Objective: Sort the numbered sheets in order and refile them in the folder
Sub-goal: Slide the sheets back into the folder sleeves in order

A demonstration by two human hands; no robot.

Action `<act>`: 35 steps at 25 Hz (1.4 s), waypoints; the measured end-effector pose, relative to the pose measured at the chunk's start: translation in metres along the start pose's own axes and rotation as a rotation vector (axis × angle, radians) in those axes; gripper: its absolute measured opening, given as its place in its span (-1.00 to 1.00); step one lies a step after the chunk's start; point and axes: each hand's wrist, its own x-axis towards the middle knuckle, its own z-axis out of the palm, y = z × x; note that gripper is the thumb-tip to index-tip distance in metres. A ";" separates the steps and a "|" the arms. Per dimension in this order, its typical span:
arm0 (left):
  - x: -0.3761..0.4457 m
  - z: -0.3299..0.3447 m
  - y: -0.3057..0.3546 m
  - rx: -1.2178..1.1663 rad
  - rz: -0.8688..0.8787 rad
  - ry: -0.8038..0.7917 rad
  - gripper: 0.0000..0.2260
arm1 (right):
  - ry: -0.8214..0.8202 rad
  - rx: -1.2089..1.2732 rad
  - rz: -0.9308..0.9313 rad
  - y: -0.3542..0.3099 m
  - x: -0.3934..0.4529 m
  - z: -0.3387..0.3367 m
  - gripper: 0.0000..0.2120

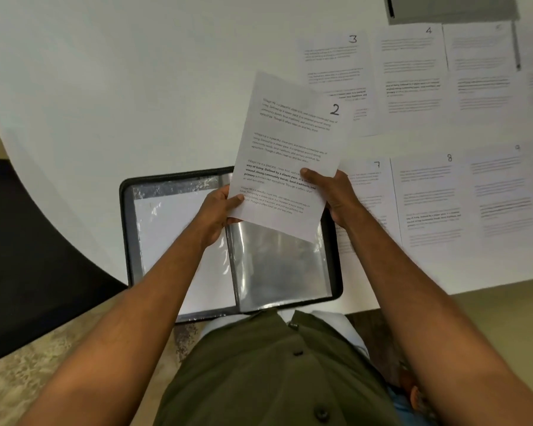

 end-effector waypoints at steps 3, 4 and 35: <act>-0.001 0.001 -0.014 0.146 0.046 -0.009 -0.71 | 0.027 -0.075 -0.045 0.014 -0.019 -0.006 -0.68; 0.001 0.002 -0.017 0.225 0.075 -0.004 -0.70 | 0.043 -0.092 -0.065 0.018 -0.024 -0.009 -0.73; 0.068 0.012 -0.055 1.542 0.815 0.306 -0.68 | 0.415 -0.012 -0.130 0.048 -0.032 -0.065 -0.61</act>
